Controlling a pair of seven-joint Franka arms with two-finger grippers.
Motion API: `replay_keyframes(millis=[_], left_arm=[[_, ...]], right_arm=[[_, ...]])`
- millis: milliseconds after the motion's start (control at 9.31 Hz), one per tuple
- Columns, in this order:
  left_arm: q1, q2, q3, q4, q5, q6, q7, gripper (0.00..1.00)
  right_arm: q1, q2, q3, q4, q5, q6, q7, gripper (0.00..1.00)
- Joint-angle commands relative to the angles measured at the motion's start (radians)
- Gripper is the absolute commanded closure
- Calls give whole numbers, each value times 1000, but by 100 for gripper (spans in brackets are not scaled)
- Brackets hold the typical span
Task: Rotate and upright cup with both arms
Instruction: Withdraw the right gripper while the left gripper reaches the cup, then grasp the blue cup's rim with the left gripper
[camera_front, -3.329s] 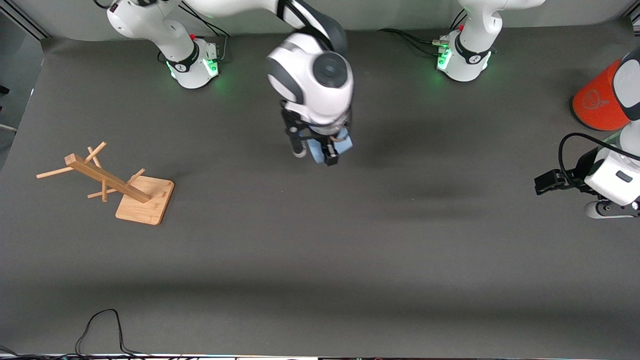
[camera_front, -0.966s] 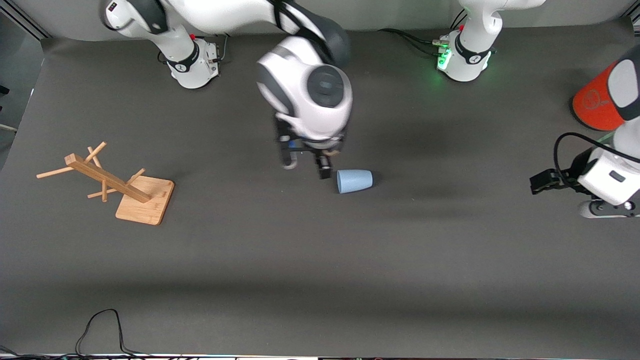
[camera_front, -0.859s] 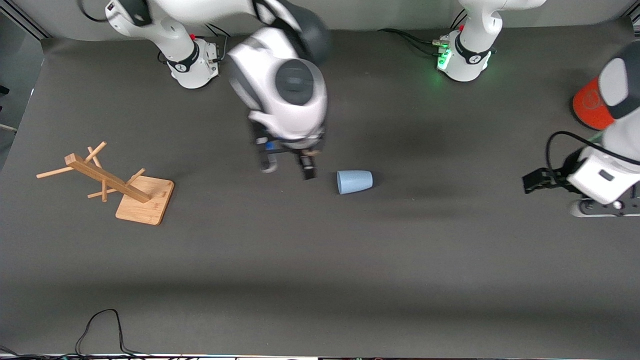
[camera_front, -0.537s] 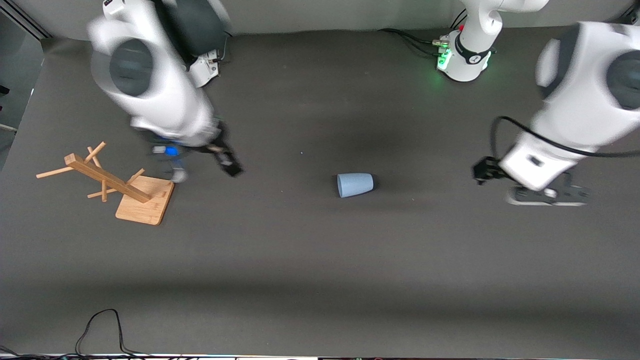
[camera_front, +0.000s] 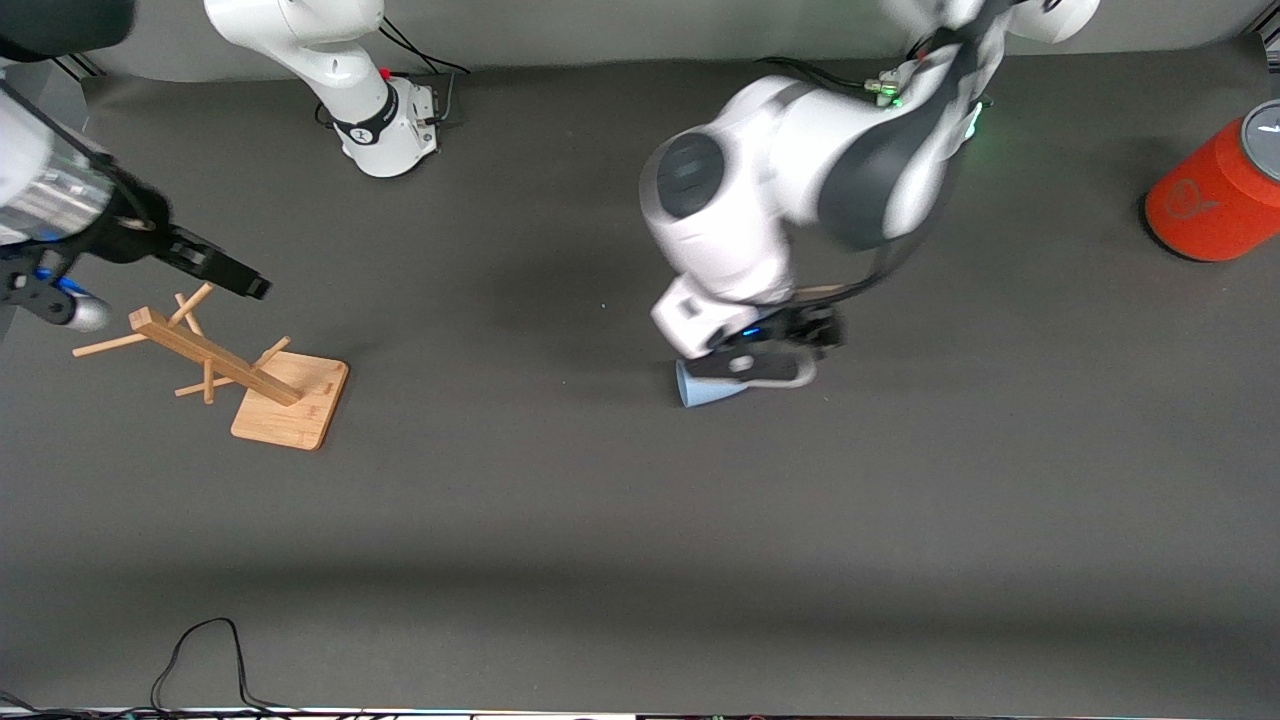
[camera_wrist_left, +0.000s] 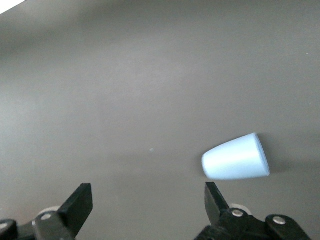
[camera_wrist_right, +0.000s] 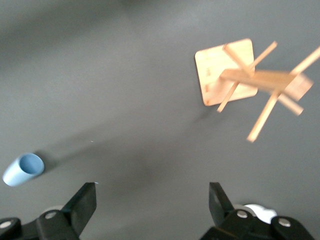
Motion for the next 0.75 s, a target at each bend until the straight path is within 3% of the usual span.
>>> replay_keyframes(millis=[0,107,644], left_arm=[[-73,195,24,137,42,59,-36,0],[-105,257,24,138,71,104,-36,0],[-112,357,20,117,117,163,93,5]], right_arm=[[-8,-16,-71,-32,-28,63,-283,0],[-8,-10,-111,-32,-28,78,-368,0],[-9,-3,-136,-35,-31,135,-448,0]])
